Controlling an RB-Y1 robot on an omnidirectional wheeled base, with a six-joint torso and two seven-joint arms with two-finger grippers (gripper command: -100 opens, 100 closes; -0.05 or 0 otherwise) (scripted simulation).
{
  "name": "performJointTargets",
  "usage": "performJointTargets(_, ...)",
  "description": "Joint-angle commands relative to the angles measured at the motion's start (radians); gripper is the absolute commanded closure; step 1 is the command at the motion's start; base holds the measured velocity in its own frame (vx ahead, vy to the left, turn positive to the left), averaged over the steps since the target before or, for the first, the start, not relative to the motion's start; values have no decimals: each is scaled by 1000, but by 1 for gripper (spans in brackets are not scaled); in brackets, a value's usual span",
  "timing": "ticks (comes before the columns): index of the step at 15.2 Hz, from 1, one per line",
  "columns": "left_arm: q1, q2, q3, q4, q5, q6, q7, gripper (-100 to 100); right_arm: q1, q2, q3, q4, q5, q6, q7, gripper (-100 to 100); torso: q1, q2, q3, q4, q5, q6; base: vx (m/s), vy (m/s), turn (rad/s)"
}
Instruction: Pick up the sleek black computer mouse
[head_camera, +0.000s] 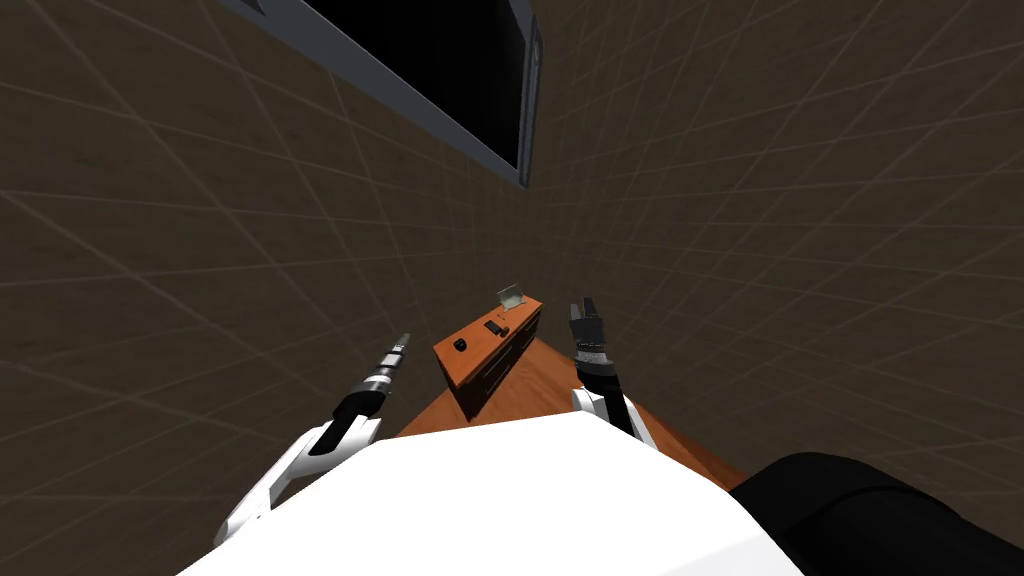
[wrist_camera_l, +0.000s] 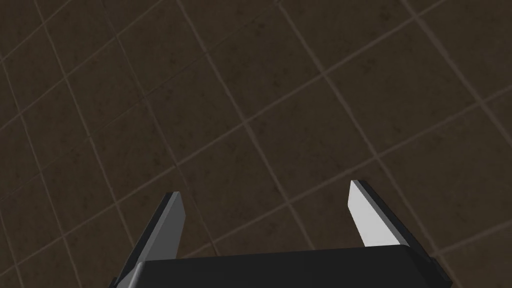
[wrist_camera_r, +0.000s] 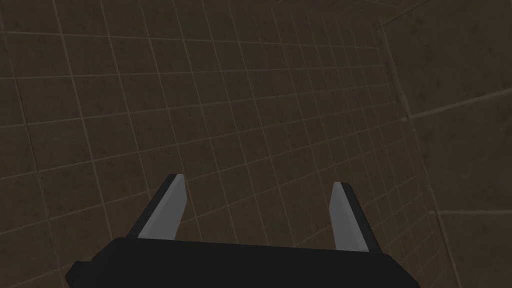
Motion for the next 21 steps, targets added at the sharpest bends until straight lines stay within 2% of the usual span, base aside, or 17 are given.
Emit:
performJointTargets(1,-24,14,8,50,-3,50,-8,-100,0,0,0,0,0,0,0,0,0,0,0,0,0,0,34,-104,-172)
performJointTargets(3,-24,14,8,64,-3,55,-8,-100,0,0,0,0,0,0,0,0,-2,-1,0,0,0,0,31,-82,-95)
performJointTargets(4,-44,24,15,103,-5,90,-15,-100,0,0,0,0,0,0,0,0,0,0,0,0,0,0,23,-70,-132)
performJointTargets(5,-44,24,15,117,-5,90,-15,-100,0,0,0,0,0,0,0,0,0,0,0,0,0,0,26,-71,-147)
performJointTargets(6,-64,34,22,144,-7,125,-21,-100,0,0,0,0,0,0,0,0,0,0,0,0,0,0,38,-83,-200)
performJointTargets(7,-64,34,22,171,-7,125,-21,-100,0,0,0,0,0,0,0,0,0,-1,0,0,0,1,49,-85,-160)
performJointTargets(8,-85,43,29,201,-9,160,-28,-100,0,0,0,0,0,0,0,0,0,-1,-1,0,0,0,57,-97,-184)
performJointTargets(10,-85,43,29,226,-9,161,-28,-100,0,0,0,0,0,0,0,0,-2,-2,-1,0,0,0,49,-78,-87)
performJointTargets(11,-105,52,36,254,-11,196,-34,-100,0,0,0,0,0,0,0,0,0,-1,-1,0,0,0,52,-65,-101)
performJointTargets(13,-105,52,36,280,-11,196,-34,-100,0,0,0,0,0,0,0,0,0,-2,-1,0,0,0,56,-54,-110)
performJointTargets(14,-126,60,43,318,-13,232,-41,-100,0,0,0,0,0,0,0,0,1,-2,-1,0,0,0,52,-62,-141)
performJointTargets(16,-126,60,43,335,-13,232,-41,-100,0,0,0,0,0,0,0,0,1,-2,-1,0,0,0,48,-53,-104)
performJointTargets(17,-146,68,50,365,-15,267,-48,-100,0,0,0,0,0,0,0,0,1,-1,-1,0,0,0,54,-55,-116)
performJointTargets(18,-146,68,50,389,-15,267,-48,-100,0,0,0,0,0,0,0,0,1,-2,-1,0,0,0,59,-54,-146)
performJointTargets(19,-167,75,57,412,-17,302,-54,-100,0,0,0,0,0,0,0,0,1,-2,-1,0,0,0,73,-67,-186)
performJointTargets(21,-167,75,57,443,-17,302,-54,-100,0,0,0,0,0,0,0,0,0,-3,-2,-1,0,0,69,-52,-106)
